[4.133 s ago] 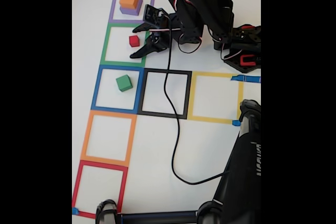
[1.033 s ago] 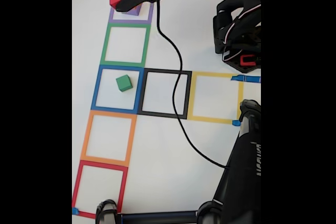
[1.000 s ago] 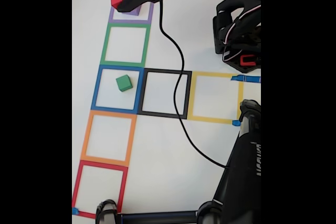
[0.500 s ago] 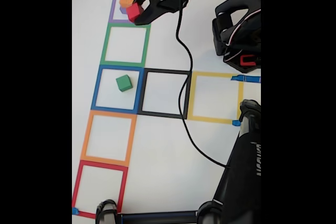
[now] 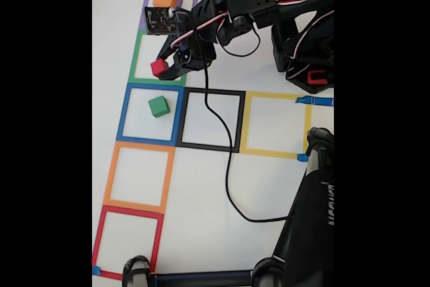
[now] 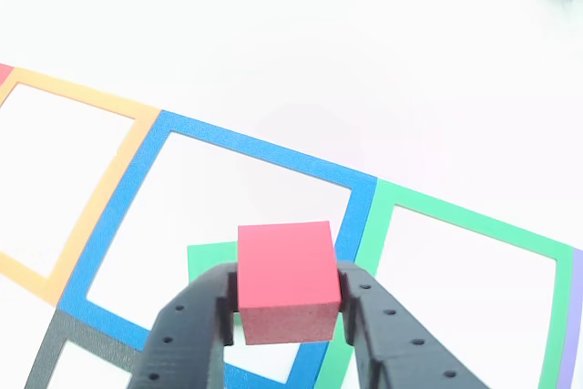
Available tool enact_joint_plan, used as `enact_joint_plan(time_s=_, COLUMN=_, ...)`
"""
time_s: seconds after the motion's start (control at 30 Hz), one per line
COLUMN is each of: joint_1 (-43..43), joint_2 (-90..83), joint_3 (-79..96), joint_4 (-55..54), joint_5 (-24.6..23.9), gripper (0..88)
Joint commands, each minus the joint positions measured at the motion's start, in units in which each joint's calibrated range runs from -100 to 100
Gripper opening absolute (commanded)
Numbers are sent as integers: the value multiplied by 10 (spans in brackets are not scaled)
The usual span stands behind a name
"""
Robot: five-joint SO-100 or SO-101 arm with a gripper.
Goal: Tower of hanoi
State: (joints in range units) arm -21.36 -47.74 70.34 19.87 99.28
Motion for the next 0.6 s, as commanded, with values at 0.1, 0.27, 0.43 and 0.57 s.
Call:
enact_joint_plan(time_s=0.1, joint_1=-12, joint_2=135, joint_3=18, joint_4=-215, joint_5=7, gripper=4)
enact_joint_plan(time_s=0.27, joint_1=-24, joint_2=192, joint_3=17, joint_4=-280, joint_5=7, gripper=4)
enact_joint_plan(time_s=0.43, joint_1=-38, joint_2=227, joint_3=23, joint_4=-327, joint_5=7, gripper=4)
enact_joint_plan(time_s=0.57, joint_1=-42, joint_2=265, joint_3=24, joint_4=-369, joint_5=7, gripper=4)
